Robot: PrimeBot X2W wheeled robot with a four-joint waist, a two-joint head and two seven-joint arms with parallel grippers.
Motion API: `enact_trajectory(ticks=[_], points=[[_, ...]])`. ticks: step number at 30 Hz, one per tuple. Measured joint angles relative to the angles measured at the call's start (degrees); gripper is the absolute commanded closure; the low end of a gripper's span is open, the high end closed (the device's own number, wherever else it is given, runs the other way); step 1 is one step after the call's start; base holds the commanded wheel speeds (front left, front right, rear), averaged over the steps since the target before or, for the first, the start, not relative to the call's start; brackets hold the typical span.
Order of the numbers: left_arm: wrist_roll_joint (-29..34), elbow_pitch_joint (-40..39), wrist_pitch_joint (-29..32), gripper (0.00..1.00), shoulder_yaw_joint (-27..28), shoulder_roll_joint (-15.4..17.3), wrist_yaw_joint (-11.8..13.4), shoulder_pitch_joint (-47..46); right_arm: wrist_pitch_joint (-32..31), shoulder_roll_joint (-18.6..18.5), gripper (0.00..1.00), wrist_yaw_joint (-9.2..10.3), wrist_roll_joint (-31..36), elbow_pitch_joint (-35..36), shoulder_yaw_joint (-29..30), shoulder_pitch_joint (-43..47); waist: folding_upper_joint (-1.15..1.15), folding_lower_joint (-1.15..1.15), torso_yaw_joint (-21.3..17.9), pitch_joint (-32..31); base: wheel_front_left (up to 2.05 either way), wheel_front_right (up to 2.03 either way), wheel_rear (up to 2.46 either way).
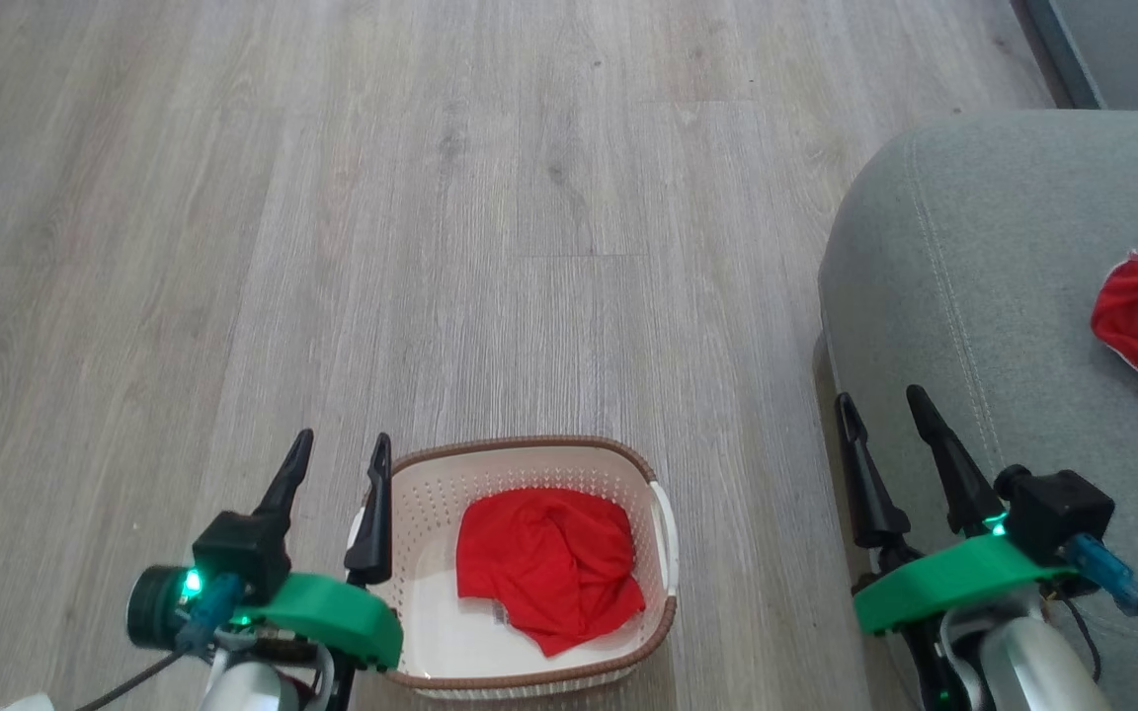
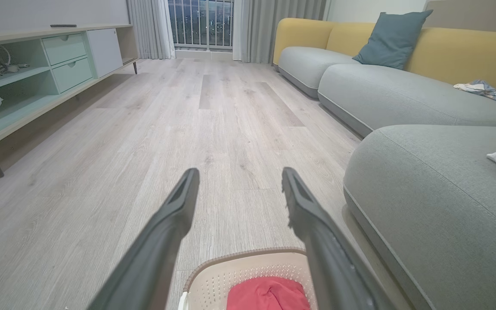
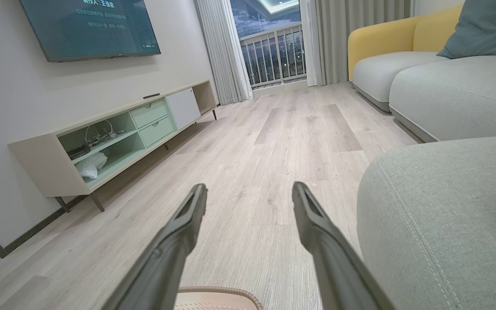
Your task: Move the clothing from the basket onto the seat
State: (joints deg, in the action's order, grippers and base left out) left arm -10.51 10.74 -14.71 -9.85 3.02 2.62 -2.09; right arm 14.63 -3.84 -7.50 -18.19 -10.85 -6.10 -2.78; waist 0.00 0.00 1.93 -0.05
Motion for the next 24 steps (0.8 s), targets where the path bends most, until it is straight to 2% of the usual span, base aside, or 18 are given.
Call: enact_trajectory(ticks=[14,24], points=[[1.2,1.3,0.0,0.00,-1.3,0.0,-1.2,0.0,0.0,0.1,0.00,0.00,-0.4,0.0,0.4,0.0,0.00,0.00,0.0,1.4,0.00,0.00,0.00],[1.6,3.8,0.0,0.00,-1.2,0.0,-3.1,-2.9,0.0,0.0,0.00,0.00,4.2,-0.7,0.5,-0.7,0.00,0.01,-0.2,7.6,0.00,0.00,0.00]])
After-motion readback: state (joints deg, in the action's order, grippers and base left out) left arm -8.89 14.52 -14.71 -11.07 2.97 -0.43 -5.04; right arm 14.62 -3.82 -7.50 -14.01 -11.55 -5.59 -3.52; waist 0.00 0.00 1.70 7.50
